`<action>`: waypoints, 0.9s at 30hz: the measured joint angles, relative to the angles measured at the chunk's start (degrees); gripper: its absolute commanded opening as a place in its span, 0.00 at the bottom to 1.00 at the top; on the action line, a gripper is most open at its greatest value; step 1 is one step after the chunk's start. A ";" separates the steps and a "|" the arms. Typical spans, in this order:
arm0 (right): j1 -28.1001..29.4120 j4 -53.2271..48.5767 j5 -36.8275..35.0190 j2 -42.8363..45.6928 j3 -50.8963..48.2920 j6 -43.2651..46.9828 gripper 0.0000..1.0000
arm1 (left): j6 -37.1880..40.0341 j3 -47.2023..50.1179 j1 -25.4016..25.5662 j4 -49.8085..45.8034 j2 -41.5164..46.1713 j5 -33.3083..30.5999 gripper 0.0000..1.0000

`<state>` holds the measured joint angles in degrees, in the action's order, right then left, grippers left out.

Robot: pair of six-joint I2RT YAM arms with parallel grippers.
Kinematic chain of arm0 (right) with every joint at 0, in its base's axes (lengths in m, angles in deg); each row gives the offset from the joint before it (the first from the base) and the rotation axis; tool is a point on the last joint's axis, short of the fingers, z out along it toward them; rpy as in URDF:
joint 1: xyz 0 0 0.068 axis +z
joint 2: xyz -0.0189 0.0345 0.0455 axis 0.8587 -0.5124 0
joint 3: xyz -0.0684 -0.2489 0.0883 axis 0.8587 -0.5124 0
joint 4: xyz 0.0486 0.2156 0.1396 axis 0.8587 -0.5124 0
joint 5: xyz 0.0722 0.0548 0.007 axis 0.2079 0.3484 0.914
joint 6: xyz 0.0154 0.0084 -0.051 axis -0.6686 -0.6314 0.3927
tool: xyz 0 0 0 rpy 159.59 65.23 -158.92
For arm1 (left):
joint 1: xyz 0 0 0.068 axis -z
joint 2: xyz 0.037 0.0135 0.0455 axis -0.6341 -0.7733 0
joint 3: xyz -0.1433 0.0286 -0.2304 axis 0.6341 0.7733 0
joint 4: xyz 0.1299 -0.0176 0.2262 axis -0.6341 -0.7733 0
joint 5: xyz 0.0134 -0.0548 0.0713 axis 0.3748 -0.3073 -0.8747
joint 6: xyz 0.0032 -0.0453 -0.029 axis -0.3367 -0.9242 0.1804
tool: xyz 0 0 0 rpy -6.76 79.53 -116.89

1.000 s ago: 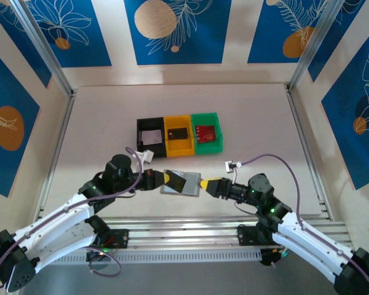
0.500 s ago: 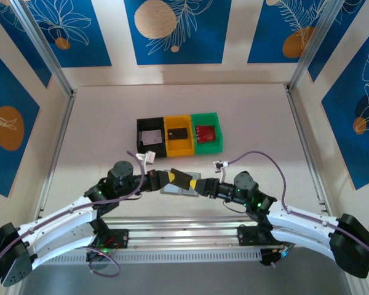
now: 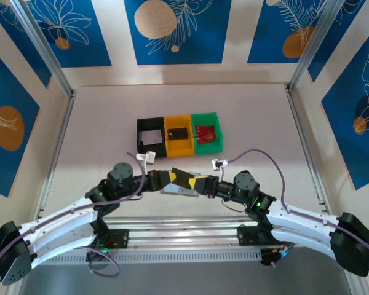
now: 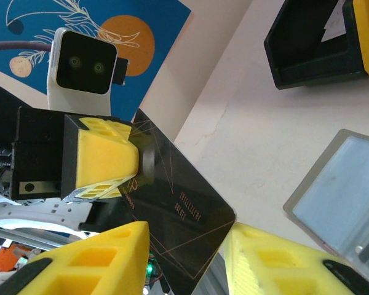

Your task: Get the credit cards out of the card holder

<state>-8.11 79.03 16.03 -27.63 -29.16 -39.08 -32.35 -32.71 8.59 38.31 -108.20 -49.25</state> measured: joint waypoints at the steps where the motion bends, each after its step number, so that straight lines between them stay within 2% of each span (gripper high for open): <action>1: 0.00 0.04 0.09 -0.22 0.28 0.22 0.34 | -0.20 0.02 0.00 0.37 0.00 0.02 0.00; 4: 0.11 0.15 0.22 -0.81 0.92 0.63 0.29 | -0.24 0.04 0.09 1.03 -0.02 0.00 0.00; 10: 0.15 0.37 0.44 -1.14 0.96 1.53 0.14 | -0.22 0.11 0.17 1.62 -0.04 -0.02 0.00; 12: 0.15 0.46 0.48 -1.03 0.96 1.79 0.04 | -0.20 0.28 0.17 1.57 -0.04 -0.37 0.00; 14: 0.20 0.90 0.81 -0.76 0.96 1.68 0.02 | -0.20 0.42 0.15 1.53 -0.24 -0.94 0.00; 15: 0.20 0.85 0.83 -0.59 0.96 1.77 0.02 | -0.17 0.42 0.17 1.55 -0.37 -1.01 0.03; 17: 0.20 0.68 0.83 -0.31 0.96 1.81 0.00 | 0.02 0.42 0.17 1.55 -0.44 -0.98 0.22; 23: -0.20 -0.63 1.60 2.29 1.03 2.62 0.00 | 2.99 -0.81 0.35 -3.43 0.04 -0.87 0.67; 27: -2.71 -5.75 2.58 5.07 2.64 3.54 0.00 | 8.15 -6.73 -0.13 -13.94 1.81 -0.98 0.80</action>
<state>-10.82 73.28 18.61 -22.56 -26.51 -35.53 -24.20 -39.45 8.46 24.37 -106.39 -50.23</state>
